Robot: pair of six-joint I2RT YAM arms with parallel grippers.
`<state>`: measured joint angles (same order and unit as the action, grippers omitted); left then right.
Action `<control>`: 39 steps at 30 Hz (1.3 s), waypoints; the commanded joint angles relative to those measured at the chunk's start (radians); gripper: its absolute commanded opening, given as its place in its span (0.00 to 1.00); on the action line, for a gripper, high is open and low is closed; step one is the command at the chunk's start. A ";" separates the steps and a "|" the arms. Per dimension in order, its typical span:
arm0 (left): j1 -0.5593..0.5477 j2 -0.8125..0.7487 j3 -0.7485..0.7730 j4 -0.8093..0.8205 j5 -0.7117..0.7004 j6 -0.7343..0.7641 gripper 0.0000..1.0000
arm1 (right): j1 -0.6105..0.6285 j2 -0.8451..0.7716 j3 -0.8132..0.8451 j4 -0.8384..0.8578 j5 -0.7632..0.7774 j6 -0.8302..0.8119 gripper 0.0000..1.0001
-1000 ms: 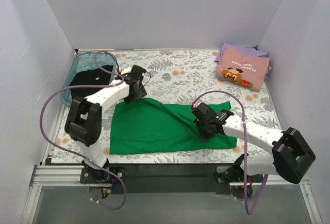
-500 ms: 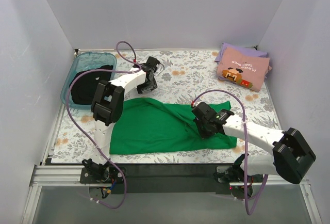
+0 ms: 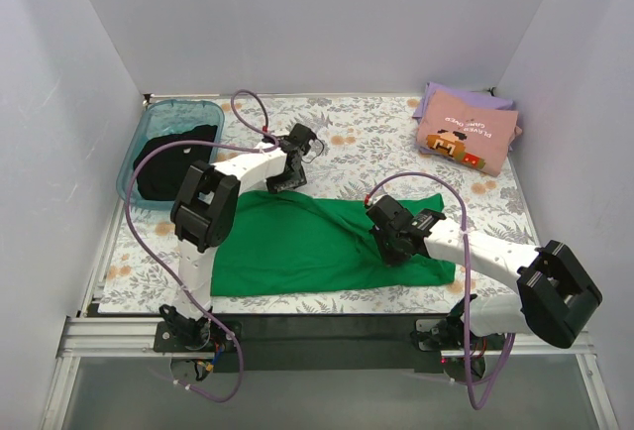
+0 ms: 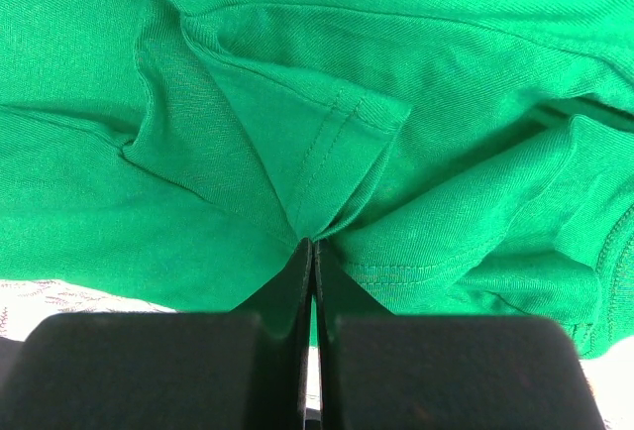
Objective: Fold and stack the t-shirts
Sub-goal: Fold the tshirt
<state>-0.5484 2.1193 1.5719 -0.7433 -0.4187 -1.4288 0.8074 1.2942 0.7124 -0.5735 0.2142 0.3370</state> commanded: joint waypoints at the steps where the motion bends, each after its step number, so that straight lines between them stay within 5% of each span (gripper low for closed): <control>1: -0.015 -0.077 -0.085 -0.088 0.029 -0.033 0.54 | 0.006 -0.001 0.022 0.021 0.008 -0.009 0.01; 8: -0.015 -0.081 -0.122 -0.096 0.018 -0.050 0.47 | 0.006 0.000 0.019 0.031 0.008 -0.007 0.01; 12: -0.015 -0.058 -0.125 -0.109 0.002 -0.082 0.00 | 0.006 0.004 0.016 0.032 0.007 -0.004 0.01; 27: -0.016 -0.249 -0.073 -0.199 -0.213 -0.202 0.00 | 0.006 -0.001 0.088 0.018 0.031 -0.009 0.01; 35: -0.015 -0.323 -0.191 -0.081 -0.091 -0.153 0.00 | 0.006 -0.044 0.055 0.008 0.021 0.005 0.01; 37: -0.015 -0.312 -0.187 -0.062 -0.026 -0.133 0.25 | 0.006 -0.042 0.050 0.008 0.021 0.010 0.01; 39: -0.015 -0.314 -0.190 -0.018 0.024 -0.116 0.34 | 0.006 -0.039 0.044 0.009 0.021 0.017 0.01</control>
<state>-0.5652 1.8404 1.3819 -0.8429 -0.4763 -1.5745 0.8074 1.2709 0.7666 -0.5709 0.2268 0.3386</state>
